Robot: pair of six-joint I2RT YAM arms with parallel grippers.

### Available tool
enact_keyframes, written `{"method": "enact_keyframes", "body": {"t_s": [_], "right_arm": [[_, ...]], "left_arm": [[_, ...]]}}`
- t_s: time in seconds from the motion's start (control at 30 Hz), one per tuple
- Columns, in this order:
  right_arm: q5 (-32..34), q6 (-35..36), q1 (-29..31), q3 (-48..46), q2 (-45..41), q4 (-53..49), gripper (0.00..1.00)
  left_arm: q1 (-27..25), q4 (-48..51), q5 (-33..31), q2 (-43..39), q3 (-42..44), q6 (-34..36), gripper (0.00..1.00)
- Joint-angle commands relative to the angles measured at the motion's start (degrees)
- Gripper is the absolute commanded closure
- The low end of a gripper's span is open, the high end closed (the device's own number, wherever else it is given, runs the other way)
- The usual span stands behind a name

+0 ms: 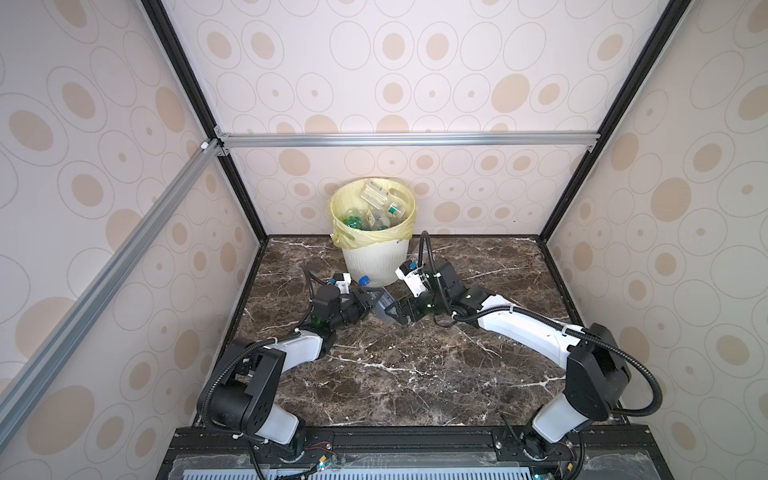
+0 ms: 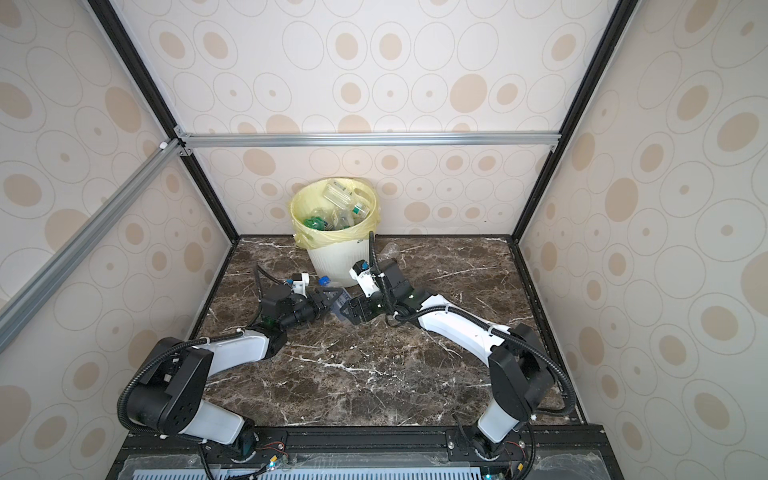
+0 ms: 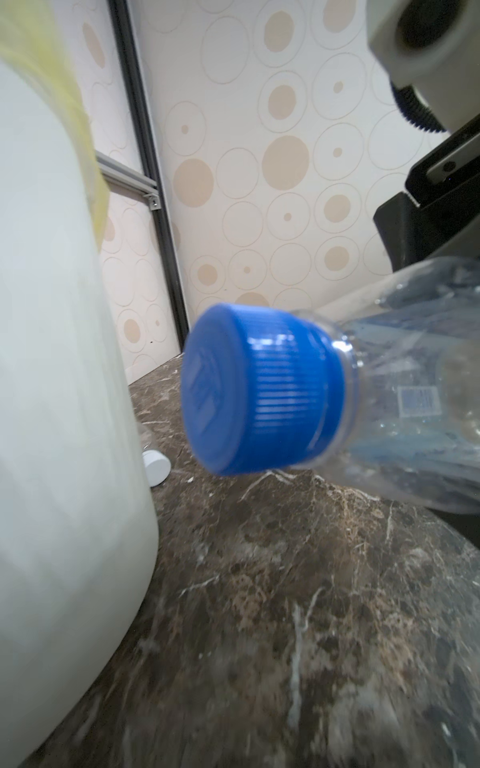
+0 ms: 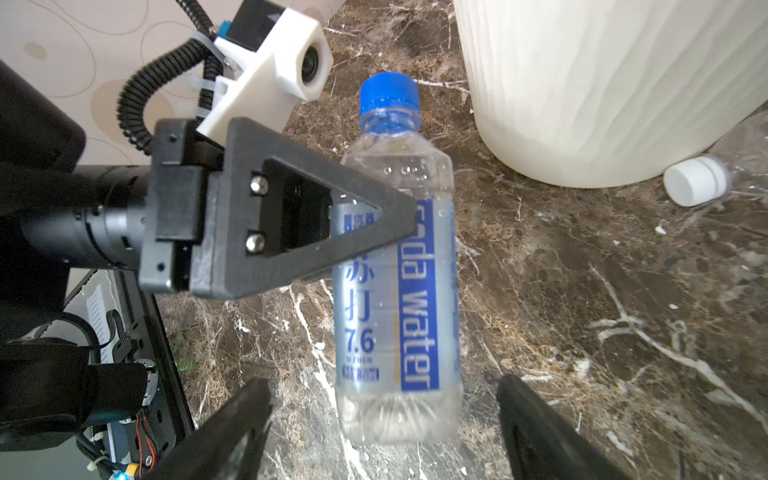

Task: Throw the plastic bottles in the bin
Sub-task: 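Raise the Soda water bottle over the bin with the left gripper while the right withdraws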

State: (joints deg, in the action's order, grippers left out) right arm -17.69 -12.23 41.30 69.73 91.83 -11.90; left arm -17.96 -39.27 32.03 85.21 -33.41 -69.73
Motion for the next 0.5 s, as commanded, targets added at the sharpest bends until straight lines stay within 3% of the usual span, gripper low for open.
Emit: {"method": "enact_keyframes", "body": {"t_s": [0.0, 0.1, 0.27, 0.47], "right_arm": [[2.1, 1.7, 0.5, 0.3, -2.4, -1.4, 0.05], [4.2, 2.3, 0.5, 1.0, -3.8, -1.2, 0.0], [8.4, 3.8, 0.5, 4.0, -5.4, -2.2, 0.0], [13.6, 4.7, 0.4, 9.8, -5.8, -3.2, 0.0]], "left_arm": [[1.7, 4.9, 0.3, -3.5, -5.3, 5.0, 0.46], [2.2, 12.1, -1.2, -5.2, -10.0, 10.4, 0.45], [2.9, 20.3, -3.2, -7.1, -17.6, 16.5, 0.46], [3.6, 24.8, -3.6, -5.9, -27.7, 16.9, 0.47]]}}
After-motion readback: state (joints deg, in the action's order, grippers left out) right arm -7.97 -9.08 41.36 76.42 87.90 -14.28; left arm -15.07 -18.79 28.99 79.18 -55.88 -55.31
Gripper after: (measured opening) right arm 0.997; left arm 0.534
